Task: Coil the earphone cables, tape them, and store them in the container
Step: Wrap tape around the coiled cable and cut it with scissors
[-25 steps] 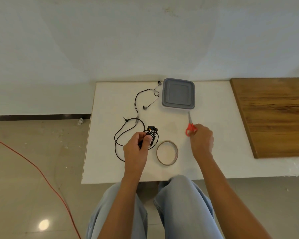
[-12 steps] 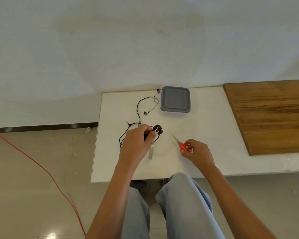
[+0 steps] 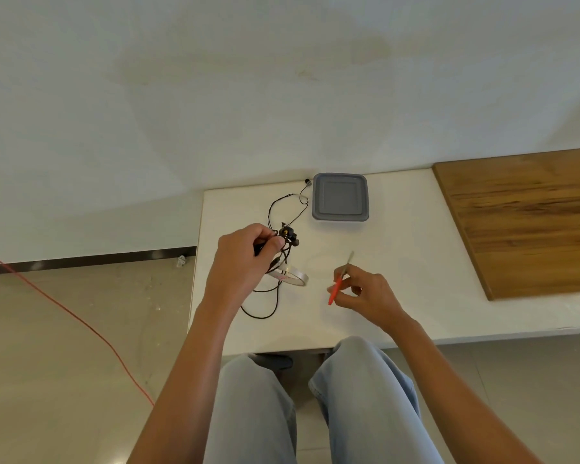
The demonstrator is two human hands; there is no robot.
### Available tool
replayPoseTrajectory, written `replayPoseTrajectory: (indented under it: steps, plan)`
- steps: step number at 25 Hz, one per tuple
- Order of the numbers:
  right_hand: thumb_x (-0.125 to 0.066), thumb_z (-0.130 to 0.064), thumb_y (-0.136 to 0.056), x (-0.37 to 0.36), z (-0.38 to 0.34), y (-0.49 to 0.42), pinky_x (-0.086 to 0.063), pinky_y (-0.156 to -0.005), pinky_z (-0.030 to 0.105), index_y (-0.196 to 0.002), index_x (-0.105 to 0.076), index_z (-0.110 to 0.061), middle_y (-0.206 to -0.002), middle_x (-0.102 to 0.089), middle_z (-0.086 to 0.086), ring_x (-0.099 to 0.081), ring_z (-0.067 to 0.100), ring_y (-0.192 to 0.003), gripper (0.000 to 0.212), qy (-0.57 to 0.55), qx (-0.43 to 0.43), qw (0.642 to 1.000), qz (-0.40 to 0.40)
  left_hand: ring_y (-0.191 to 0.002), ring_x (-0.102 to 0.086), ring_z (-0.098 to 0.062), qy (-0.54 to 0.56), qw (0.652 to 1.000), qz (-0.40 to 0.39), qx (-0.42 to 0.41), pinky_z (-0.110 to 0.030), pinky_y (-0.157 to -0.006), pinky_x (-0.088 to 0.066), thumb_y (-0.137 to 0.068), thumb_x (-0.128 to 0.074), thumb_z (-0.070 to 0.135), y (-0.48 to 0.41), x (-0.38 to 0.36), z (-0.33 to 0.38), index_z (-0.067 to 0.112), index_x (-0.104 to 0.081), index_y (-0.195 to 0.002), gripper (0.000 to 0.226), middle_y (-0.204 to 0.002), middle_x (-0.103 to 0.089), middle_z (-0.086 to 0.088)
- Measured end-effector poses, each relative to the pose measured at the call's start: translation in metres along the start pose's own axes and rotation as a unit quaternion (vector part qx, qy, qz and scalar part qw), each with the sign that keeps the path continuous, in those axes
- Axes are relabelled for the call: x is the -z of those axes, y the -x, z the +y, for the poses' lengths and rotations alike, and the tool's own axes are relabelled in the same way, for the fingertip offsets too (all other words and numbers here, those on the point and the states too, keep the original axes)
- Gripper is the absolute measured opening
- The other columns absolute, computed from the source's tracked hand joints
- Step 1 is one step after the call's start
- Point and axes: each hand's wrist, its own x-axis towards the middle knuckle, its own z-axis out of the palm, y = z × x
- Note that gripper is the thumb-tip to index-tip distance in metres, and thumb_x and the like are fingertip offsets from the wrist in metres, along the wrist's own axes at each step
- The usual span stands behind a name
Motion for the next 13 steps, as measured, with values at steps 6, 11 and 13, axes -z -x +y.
replayPoseTrajectory:
  steps: [6,11,13]
  plan:
    - [-0.074,-0.030,-0.074,0.006,-0.034,0.005,-0.040,-0.050,0.015,-0.093,-0.061,-0.043,-0.078,-0.070,-0.019,-0.039,0.007,-0.049,0.026,-0.081,0.015,0.996,-0.015,-0.057,-0.058,0.001,0.030,0.999,0.034,-0.016,-0.008,-0.055,-0.043,-0.090,-0.064,0.028,0.001,0.003,0.002,0.022,-0.067,-0.083,0.010,-0.064,-0.064,0.014]
    - [-0.071,-0.021,-0.081,-0.031,-0.071,0.035,-0.048,-0.061,0.025,-0.100,-0.066,-0.021,-0.080,-0.075,-0.001,-0.059,0.022,-0.063,0.019,-0.267,-0.036,0.959,-0.091,-0.061,-0.065,-0.002,0.100,0.988,0.097,0.068,-0.012,-0.056,-0.045,-0.089,-0.063,0.029,0.005,-0.018,-0.002,0.019,-0.069,-0.080,0.014,-0.071,-0.069,0.010]
    - [-0.067,-0.018,-0.085,-0.051,-0.084,0.044,-0.040,-0.053,0.017,-0.100,-0.064,-0.016,-0.078,-0.072,-0.001,-0.057,0.009,-0.059,0.015,-0.350,-0.075,0.925,-0.126,-0.058,-0.064,-0.002,0.156,0.972,0.113,0.135,-0.023,-0.060,-0.049,-0.088,-0.063,0.030,0.008,-0.029,-0.006,0.020,-0.070,-0.075,0.018,-0.068,-0.070,0.007]
